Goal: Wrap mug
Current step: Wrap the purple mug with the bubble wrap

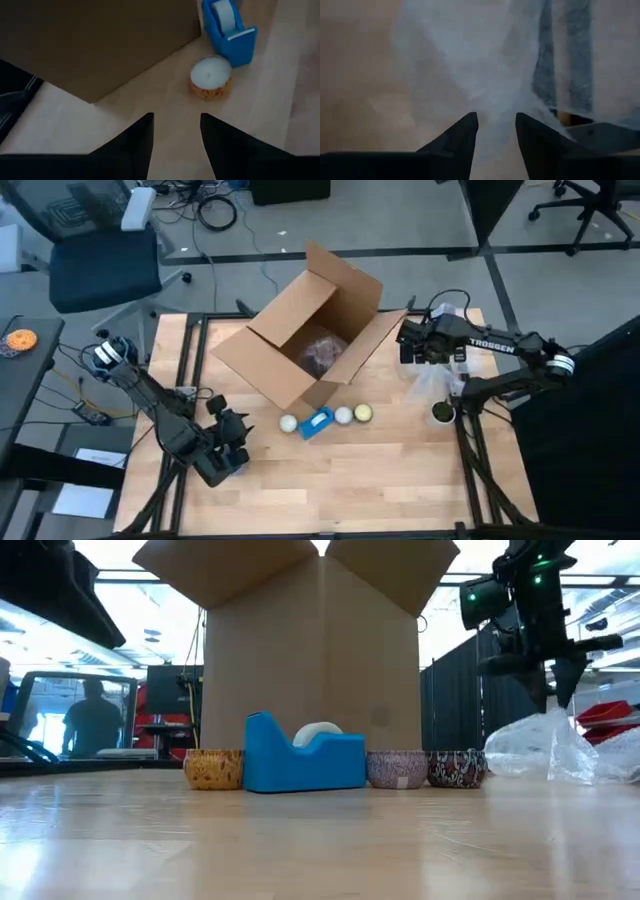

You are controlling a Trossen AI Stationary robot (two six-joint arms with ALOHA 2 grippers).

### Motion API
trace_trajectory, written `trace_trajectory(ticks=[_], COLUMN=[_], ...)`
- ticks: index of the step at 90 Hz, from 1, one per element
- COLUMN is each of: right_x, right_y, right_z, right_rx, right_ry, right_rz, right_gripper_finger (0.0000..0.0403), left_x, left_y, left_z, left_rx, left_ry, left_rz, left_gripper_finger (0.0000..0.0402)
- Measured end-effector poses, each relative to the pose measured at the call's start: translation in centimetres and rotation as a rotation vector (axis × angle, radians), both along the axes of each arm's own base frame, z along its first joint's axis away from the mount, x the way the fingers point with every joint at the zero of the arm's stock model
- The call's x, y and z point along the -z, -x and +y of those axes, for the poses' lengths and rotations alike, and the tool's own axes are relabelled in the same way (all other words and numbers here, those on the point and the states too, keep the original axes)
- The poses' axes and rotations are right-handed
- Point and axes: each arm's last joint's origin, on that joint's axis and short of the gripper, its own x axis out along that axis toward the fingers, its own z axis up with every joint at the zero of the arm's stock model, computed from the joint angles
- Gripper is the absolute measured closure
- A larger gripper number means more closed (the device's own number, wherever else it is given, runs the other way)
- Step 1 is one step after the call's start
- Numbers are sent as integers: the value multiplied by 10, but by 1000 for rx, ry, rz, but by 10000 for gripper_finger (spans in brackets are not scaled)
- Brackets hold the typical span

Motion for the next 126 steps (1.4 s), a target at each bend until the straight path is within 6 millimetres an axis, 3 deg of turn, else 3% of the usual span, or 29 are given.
trace_trajectory(ticks=[26, 42, 57, 75, 93, 111, 126], right_x=[32, 28, 2, -60, -111, -119, -135], right_y=[6, 7, -5, -35, -55, -62, -80], right_z=[5, 7, 6, 22, 67, 133, 199], right_rx=[-30, -103, -221, -439, -617, -802, -908], right_ry=[-50, -74, 40, 261, 354, 241, 186], right_rz=[4, 52, 74, -10, -226, -453, -878], right_gripper_finger=[295, 388, 401, 403, 403, 403, 403], left_x=[-1, -1, -2, -5, -8, -13, -22], left_y=[-1, -1, -1, -3, -7, -17, -28], left_z=[1, 1, 2, 3, -1, -10, -20], left_rx=[8, 8, 2, 41, 69, 97, 127], left_ry=[-46, -57, -89, -211, -274, -288, -323], left_rz=[-20, -28, -60, -93, -145, -233, -304], left_gripper_finger=[254, 254, 254, 254, 254, 254, 254])
